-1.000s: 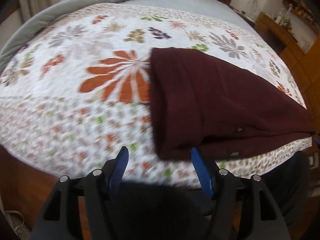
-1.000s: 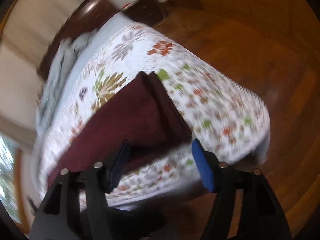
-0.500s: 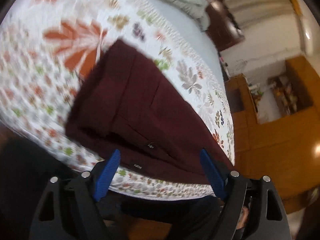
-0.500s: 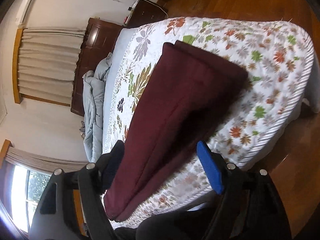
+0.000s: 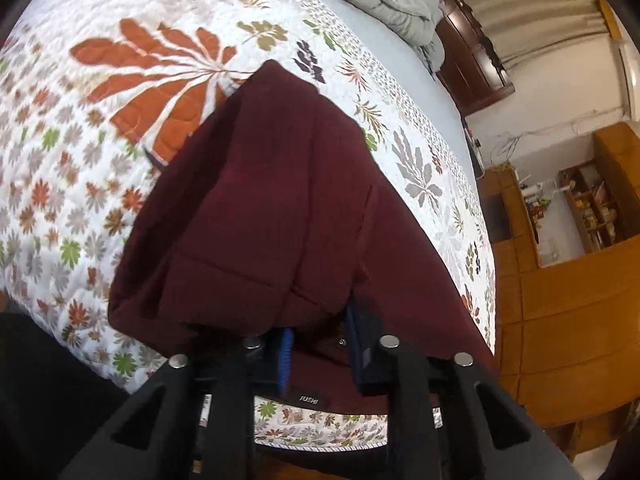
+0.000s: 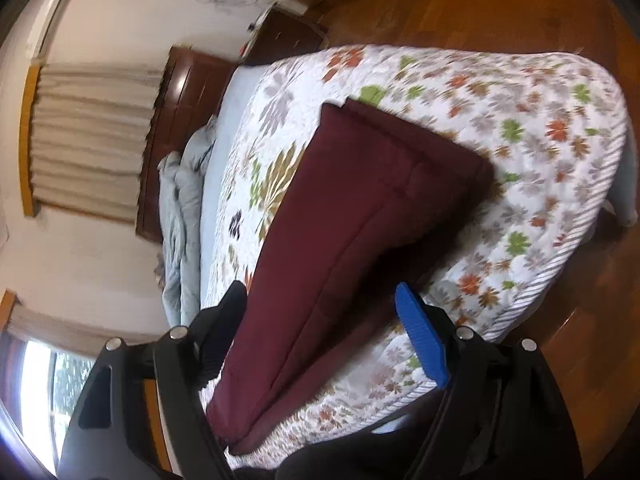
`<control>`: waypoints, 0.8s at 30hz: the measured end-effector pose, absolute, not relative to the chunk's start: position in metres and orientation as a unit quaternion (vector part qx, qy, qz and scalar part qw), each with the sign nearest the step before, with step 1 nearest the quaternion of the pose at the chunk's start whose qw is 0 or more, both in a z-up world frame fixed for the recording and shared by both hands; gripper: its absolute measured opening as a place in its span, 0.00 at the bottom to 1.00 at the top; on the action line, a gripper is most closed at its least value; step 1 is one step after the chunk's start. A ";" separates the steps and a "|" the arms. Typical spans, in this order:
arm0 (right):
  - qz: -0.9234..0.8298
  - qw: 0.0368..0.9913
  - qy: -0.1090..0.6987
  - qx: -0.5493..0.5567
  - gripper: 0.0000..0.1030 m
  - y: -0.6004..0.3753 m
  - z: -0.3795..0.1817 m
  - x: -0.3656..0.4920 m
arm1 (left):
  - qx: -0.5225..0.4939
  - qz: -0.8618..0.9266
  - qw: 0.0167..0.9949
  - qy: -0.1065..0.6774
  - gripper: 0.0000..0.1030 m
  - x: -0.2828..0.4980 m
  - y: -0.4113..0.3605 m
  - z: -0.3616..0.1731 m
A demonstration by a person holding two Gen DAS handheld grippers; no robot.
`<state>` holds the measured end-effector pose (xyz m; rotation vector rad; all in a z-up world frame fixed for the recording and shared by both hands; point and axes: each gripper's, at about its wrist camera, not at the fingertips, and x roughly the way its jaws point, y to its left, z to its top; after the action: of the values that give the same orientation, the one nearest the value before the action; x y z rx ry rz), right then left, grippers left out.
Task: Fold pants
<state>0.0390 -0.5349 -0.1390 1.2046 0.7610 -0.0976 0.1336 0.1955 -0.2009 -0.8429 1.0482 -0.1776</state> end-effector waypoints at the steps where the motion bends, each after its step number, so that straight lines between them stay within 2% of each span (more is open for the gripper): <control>1: -0.051 0.753 0.340 0.561 0.75 -0.537 -0.139 0.037 | -0.390 -0.081 0.780 0.483 0.20 0.128 0.200 -0.200; 5: -0.065 0.753 0.325 0.569 0.75 -0.541 -0.137 0.035 | -0.385 -0.078 0.785 0.479 0.19 0.125 0.200 -0.201; 6: -0.067 0.752 0.326 0.569 0.75 -0.543 -0.138 0.036 | -0.382 -0.074 0.784 0.483 0.22 0.127 0.200 -0.203; 9: -0.077 0.750 0.330 0.569 0.74 -0.545 -0.141 0.043 | -0.400 -0.068 0.768 0.495 0.39 0.134 0.201 -0.214; 10: -0.084 0.747 0.331 0.570 0.64 -0.545 -0.145 0.045 | -0.412 -0.067 0.766 0.488 0.38 0.135 0.202 -0.216; 11: -0.084 0.744 0.334 0.573 0.47 -0.546 -0.147 0.051 | -0.412 -0.067 0.769 0.484 0.36 0.138 0.201 -0.215; 12: -0.081 0.742 0.341 0.572 0.33 -0.546 -0.149 0.058 | -0.409 -0.068 0.774 0.478 0.22 0.140 0.200 -0.213; 13: -0.078 0.743 0.356 0.561 0.10 -0.543 -0.148 0.070 | -0.406 -0.074 0.783 0.466 0.17 0.142 0.200 -0.205; 16: -0.056 0.795 0.330 0.506 0.08 -0.531 -0.104 0.084 | -0.411 -0.112 0.814 0.396 0.13 0.133 0.204 -0.160; 18: -0.048 0.818 0.305 0.485 0.08 -0.528 -0.088 0.078 | -0.416 -0.120 0.817 0.380 0.13 0.125 0.210 -0.147; 24: -0.085 0.764 0.358 0.531 0.08 -0.546 -0.176 0.061 | -0.444 -0.064 0.764 0.464 0.13 0.112 0.219 -0.224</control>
<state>0.0614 -0.5457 -0.1762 1.1537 0.7784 -0.1858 0.1118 0.2192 -0.2236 -0.9657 1.0076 -0.1396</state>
